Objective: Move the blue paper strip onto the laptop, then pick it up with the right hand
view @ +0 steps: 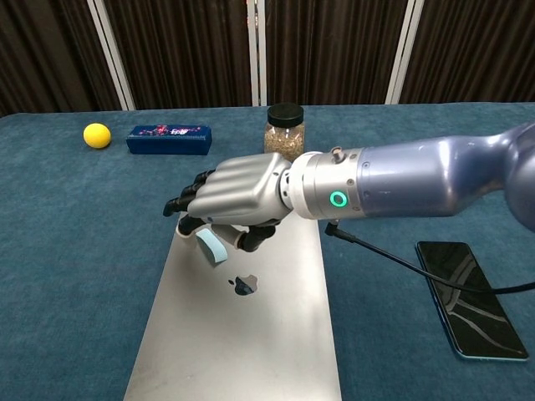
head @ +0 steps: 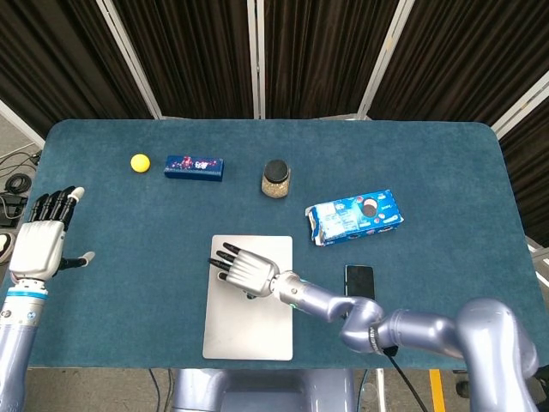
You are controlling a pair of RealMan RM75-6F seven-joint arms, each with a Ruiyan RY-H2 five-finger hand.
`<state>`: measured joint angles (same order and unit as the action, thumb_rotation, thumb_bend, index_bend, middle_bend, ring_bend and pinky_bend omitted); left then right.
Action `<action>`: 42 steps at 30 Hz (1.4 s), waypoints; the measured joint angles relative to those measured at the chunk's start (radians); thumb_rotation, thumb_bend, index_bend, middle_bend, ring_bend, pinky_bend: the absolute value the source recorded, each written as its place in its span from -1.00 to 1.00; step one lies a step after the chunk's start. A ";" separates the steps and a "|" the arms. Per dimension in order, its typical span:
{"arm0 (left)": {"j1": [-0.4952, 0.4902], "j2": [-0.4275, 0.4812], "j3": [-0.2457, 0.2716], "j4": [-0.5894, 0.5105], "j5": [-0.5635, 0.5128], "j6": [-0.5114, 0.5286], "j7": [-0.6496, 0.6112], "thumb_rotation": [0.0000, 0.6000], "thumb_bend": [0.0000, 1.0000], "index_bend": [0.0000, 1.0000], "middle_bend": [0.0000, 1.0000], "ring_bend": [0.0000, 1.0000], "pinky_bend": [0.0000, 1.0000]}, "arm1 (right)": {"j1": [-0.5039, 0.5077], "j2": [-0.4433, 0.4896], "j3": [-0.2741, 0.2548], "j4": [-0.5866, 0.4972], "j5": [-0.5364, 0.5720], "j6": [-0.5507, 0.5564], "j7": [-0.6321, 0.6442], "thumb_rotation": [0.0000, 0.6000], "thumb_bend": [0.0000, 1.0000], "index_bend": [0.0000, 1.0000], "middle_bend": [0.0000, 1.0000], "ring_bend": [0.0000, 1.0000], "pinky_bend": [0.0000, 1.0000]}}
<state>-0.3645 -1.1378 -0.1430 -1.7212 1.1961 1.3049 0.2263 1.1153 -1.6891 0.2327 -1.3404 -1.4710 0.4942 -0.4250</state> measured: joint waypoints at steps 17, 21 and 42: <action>0.004 0.011 -0.014 0.001 0.001 -0.016 -0.032 1.00 -1.00 -1.00 -1.00 -1.00 -1.00 | 0.041 -0.037 -0.051 0.042 0.095 0.039 -0.116 1.00 0.87 -0.36 -1.00 -1.00 -1.00; 0.004 0.012 -0.016 0.000 0.001 -0.020 -0.034 1.00 -1.00 -1.00 -1.00 -1.00 -1.00 | 0.047 -0.036 -0.063 0.044 0.118 0.048 -0.137 1.00 0.87 -0.36 -1.00 -1.00 -1.00; 0.007 0.014 -0.015 -0.010 0.018 -0.022 -0.033 1.00 -1.00 -1.00 -1.00 -1.00 -1.00 | 0.029 0.014 -0.095 0.017 0.239 0.132 -0.225 1.00 0.94 -0.35 -1.00 -1.00 -1.00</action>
<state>-0.3575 -1.1234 -0.1582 -1.7313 1.2141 1.2829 0.1928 1.1438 -1.6751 0.1373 -1.3238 -1.2321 0.6264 -0.6498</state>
